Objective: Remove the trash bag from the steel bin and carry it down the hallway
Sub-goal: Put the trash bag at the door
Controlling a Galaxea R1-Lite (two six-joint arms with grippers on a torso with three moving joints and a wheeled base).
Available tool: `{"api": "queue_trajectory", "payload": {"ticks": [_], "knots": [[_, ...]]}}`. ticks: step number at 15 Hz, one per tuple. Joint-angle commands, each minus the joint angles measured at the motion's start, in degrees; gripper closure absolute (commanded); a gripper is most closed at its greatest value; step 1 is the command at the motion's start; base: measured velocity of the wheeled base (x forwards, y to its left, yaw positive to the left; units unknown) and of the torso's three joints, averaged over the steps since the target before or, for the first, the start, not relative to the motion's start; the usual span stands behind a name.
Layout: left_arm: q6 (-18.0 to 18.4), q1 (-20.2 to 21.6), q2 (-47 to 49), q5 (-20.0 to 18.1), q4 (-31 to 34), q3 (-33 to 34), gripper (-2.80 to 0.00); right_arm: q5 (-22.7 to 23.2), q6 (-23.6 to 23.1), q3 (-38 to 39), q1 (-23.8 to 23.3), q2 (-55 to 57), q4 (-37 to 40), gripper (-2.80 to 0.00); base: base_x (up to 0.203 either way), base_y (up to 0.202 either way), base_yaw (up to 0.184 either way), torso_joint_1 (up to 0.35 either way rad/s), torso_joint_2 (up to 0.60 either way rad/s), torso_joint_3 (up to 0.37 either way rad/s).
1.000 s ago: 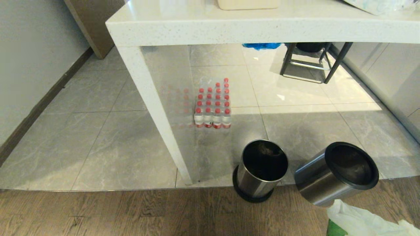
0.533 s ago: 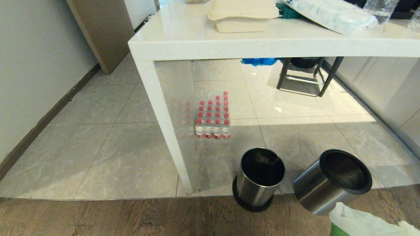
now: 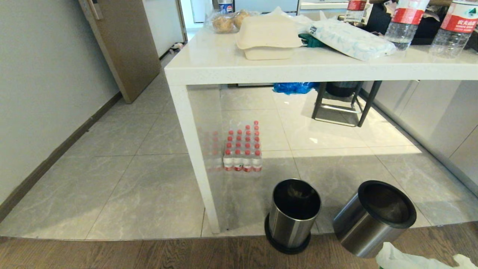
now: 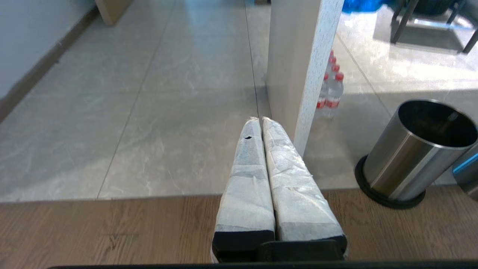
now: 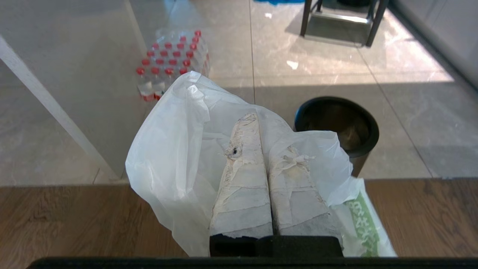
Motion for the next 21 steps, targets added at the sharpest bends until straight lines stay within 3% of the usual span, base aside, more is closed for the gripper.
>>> {"api": "queue_trajectory", "payload": {"ticks": [1,6,18,21], "knots": [[0.0,0.0,0.0,0.0,0.0,0.0,0.0,0.0,0.0,0.0,0.0,0.1,0.0,0.0,0.0,0.0,0.0,0.003,0.0,0.199],[0.2,0.0,0.0,0.0,0.0,0.0,0.0,0.0,0.0,0.0,0.0,0.1,0.0,0.0,0.0,0.0,0.0,0.001,0.01,0.138],[1.9,0.0,0.0,-0.2,0.0,0.0,0.0,0.0,0.0,0.0,0.0,0.1,0.0,0.0,0.0,0.0,0.0,0.0,0.0,0.002],[0.3,0.0,0.0,-0.1,0.0,0.0,0.0,0.0,0.0,0.0,0.0,0.1,0.0,0.0,-0.001,0.033,0.003,0.001,0.0,0.001]]}}
